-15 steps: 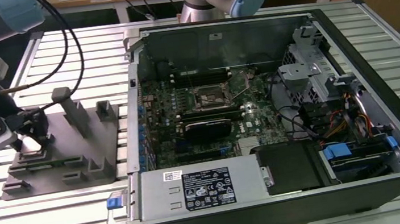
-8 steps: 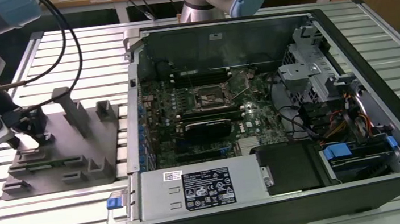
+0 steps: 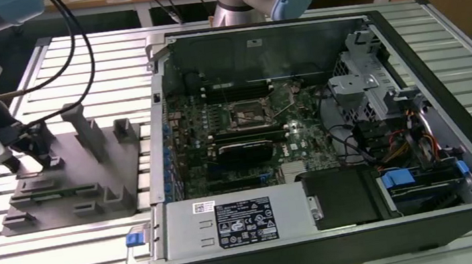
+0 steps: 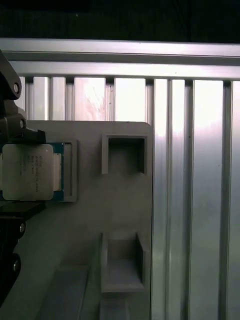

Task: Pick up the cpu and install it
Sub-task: 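Pick up the cpu and move it towards the insertion slot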

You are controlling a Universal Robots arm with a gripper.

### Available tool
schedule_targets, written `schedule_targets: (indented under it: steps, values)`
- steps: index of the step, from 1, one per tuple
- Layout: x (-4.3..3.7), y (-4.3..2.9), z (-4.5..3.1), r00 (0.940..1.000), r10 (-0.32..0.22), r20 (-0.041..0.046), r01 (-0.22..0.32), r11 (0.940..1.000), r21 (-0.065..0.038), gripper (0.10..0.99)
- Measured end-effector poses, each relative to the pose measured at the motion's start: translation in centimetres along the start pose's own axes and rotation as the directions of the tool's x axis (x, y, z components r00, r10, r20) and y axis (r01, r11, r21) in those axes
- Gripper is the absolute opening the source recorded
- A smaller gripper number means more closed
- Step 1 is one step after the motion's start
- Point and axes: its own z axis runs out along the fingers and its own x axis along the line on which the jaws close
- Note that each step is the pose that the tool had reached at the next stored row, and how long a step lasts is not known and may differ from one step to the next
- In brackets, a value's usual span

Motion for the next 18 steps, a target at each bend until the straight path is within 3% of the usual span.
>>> schedule_targets:
  steps: [18]
  values:
    - [-0.05, 0.08, -2.23, 1.0, 0.0, 0.0, 0.0, 1.0, 0.0, 0.541]
